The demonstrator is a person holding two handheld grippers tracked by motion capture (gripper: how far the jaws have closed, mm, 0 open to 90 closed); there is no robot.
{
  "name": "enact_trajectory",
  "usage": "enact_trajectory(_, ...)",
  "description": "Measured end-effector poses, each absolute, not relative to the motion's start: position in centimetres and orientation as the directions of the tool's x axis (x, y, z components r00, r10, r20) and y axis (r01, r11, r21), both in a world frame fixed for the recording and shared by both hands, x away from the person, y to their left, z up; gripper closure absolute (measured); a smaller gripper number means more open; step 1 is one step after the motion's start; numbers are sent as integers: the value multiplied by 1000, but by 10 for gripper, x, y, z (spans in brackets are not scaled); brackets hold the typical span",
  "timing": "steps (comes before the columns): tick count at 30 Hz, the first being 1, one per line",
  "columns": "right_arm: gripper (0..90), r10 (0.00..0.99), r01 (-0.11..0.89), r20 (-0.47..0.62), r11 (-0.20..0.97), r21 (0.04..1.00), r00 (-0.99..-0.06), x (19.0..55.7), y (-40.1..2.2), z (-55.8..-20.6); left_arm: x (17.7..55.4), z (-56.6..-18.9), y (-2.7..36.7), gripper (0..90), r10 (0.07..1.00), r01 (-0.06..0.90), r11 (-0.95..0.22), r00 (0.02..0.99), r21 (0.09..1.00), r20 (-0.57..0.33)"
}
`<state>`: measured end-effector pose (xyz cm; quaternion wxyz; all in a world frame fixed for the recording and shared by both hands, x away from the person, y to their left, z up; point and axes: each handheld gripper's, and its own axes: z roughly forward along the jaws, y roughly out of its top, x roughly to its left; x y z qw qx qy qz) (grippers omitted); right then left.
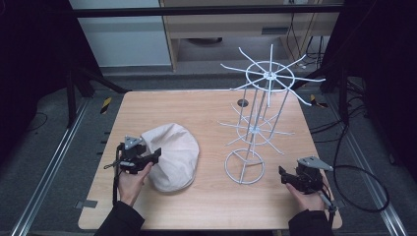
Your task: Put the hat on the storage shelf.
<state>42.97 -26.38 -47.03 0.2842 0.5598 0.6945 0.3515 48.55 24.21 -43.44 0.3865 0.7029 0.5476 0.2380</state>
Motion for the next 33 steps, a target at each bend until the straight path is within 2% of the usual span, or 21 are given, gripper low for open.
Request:
enact_trajectory(9,283,977,581,8,120,805,-212,430,-264,-471,499,-442,244,439,956,614,-91,275,784,-104)
enact_trajectory(17,288,977,584,7,122,803,-214,430,-264,-471,509,-448,242,539,956,634,-80,267,770,-120)
enact_trajectory(29,311,975,583,7,126,803,-221,430,-264,-472,512,-448,242,835,962,629,-59,244,775,-124)
enact_trajectory(33,314,975,587,13,122,800,-220,430,-264,-473,511,-447,243,871,958,623,-42,248,781,-146)
